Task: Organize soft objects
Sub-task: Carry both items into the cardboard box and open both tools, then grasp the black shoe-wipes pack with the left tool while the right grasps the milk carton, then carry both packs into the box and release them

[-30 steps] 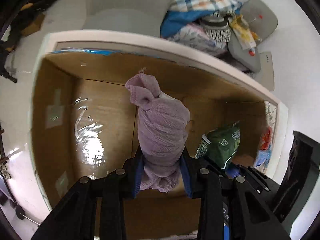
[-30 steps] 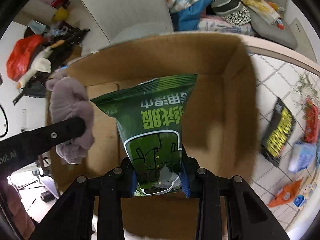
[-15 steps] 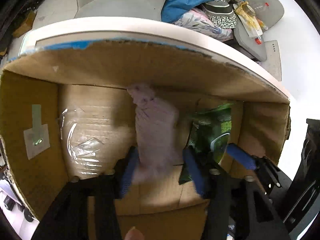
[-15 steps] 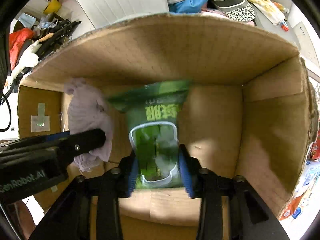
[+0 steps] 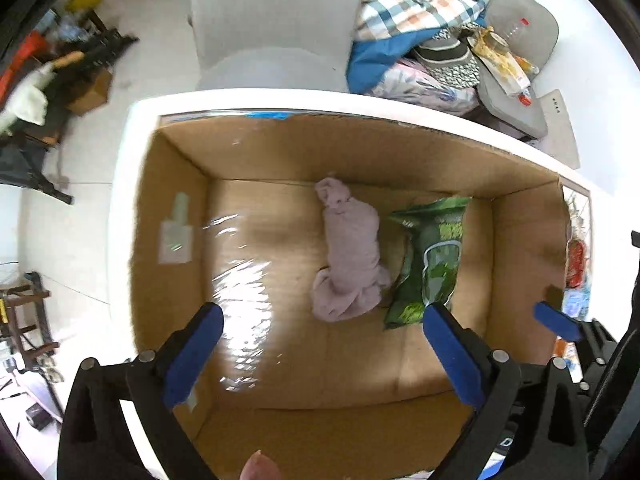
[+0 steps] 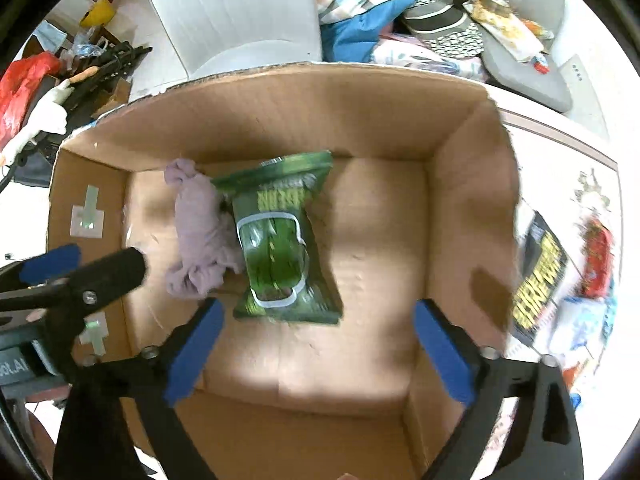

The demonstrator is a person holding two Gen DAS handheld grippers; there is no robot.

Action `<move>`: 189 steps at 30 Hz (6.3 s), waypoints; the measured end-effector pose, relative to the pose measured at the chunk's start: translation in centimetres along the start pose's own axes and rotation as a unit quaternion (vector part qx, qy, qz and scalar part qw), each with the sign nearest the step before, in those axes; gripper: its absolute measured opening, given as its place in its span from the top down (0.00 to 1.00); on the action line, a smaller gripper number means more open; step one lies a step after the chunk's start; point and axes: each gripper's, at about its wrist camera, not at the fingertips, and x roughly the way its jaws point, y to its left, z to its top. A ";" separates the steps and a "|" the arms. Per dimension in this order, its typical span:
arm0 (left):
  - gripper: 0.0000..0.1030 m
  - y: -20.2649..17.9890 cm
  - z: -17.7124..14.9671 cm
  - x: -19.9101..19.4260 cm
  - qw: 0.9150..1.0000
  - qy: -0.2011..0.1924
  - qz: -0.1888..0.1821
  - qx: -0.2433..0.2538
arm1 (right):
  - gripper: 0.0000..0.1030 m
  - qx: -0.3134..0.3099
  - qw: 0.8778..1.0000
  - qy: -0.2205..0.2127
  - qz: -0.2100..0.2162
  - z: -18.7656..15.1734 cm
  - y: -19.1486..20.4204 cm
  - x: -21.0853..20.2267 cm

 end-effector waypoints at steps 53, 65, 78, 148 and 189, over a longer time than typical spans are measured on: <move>0.01 -30.7 -4.7 -2.2 0.975 -0.010 -0.014 0.223 | 0.00 0.317 0.948 -0.030 -0.013 -22.3 -37.8 -9.8; 0.28 -37.5 0.0 15.6 0.957 0.148 0.052 0.242 | 0.00 0.327 0.943 0.057 0.020 -20.7 -47.0 1.1; 0.26 -37.9 1.8 16.4 0.951 0.151 0.076 0.260 | 0.01 0.318 0.945 0.073 0.036 -18.6 -47.5 4.4; 0.47 2.5 7.7 1.7 0.998 0.052 0.031 -0.012 | 0.33 0.040 0.999 -0.016 -0.005 4.4 -2.5 -2.2; 0.01 -2.9 -9.7 -13.3 0.993 -0.119 0.020 -0.015 | 0.00 -0.013 0.993 -0.111 0.023 -11.3 -4.0 -14.5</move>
